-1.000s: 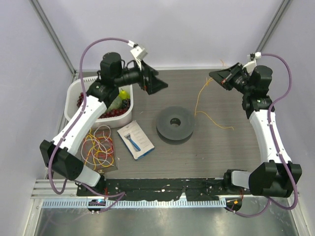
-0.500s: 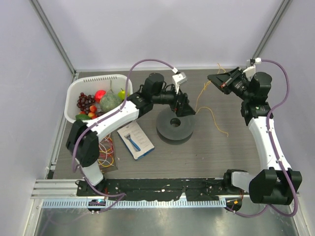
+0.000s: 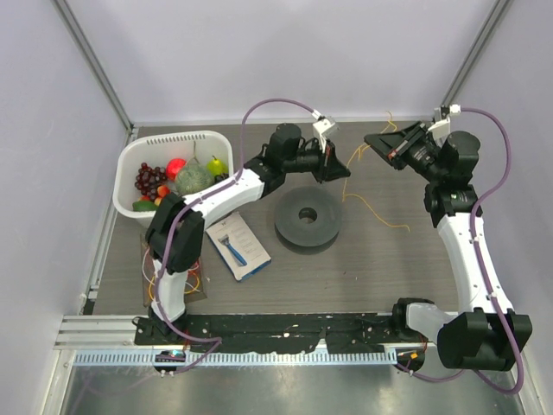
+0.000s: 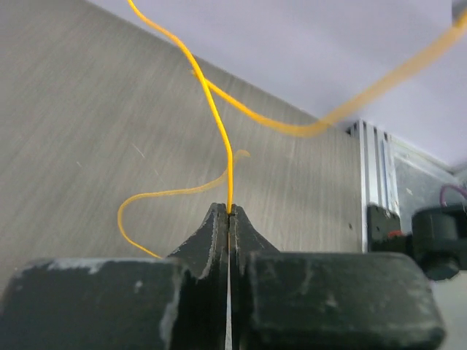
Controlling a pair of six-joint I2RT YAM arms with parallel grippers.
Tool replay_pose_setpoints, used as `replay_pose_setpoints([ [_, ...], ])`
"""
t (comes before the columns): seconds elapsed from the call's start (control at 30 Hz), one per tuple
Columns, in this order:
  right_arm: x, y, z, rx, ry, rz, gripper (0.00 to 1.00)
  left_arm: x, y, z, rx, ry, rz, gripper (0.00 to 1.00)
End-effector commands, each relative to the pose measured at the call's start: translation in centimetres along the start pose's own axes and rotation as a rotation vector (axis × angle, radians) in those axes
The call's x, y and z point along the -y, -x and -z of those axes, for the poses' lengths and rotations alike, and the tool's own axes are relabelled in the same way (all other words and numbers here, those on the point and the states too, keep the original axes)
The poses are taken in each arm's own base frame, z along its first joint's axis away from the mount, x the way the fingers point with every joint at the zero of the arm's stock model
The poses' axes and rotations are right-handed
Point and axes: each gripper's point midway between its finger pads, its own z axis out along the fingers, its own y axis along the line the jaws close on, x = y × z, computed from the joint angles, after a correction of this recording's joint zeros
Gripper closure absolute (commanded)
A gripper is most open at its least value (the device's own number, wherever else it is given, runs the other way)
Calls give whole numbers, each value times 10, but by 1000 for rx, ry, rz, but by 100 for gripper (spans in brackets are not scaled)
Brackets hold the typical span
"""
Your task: Wrap the cables
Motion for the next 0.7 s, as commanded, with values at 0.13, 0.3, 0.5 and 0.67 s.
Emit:
replay_pose_setpoints([
  [0.13,7,-10,13,-19,-48,17,99,-89,104,-12,302,118,57,100],
  [0.3,-28,6,10,37,105,0,99,-99,85,-25,221,79,90,1],
  [0.5,-59,30,4,87,228,15,99,-82,89,49,256,86,-50,0],
  [0.67,-66,30,5,84,292,-90,99,-43,90,104,215,107,-256,0],
])
